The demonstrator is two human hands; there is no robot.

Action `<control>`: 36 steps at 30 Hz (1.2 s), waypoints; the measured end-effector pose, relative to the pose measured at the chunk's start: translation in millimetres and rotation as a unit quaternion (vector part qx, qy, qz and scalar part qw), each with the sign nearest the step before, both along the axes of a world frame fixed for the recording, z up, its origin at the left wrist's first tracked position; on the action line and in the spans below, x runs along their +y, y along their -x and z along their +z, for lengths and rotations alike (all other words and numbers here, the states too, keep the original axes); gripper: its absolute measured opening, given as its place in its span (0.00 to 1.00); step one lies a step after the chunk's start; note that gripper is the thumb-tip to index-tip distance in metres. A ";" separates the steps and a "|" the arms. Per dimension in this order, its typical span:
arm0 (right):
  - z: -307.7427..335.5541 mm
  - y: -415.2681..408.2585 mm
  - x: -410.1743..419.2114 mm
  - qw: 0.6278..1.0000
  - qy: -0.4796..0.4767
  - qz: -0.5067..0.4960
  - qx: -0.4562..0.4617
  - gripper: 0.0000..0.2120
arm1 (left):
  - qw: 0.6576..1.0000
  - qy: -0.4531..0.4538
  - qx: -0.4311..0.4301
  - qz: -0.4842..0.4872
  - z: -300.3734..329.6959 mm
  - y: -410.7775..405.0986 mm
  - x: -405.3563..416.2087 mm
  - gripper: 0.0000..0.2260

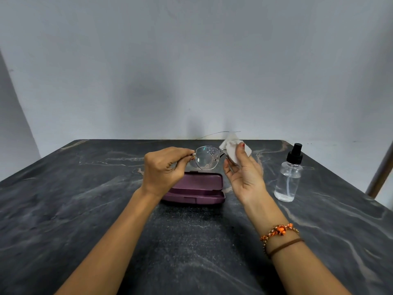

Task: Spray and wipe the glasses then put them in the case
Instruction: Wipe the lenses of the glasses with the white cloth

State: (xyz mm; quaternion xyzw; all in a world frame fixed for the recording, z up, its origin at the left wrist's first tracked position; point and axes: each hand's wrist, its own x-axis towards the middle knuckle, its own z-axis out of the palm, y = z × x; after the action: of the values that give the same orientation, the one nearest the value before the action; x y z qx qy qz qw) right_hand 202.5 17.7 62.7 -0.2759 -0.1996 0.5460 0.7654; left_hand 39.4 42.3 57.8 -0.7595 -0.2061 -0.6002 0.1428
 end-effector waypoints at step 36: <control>-0.9 -17.5 -0.2 0.994 -0.080 0.068 0.028 0.09 | 1.000 -0.013 0.001 -0.007 0.6 -2.8 -1.4 0.02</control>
State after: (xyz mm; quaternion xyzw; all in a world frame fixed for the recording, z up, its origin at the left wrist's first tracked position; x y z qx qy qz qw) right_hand 219.9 17.5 61.8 -0.1837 -0.2393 0.5864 0.7518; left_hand 42.3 41.0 58.3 -0.7594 -0.1933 -0.6032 0.1486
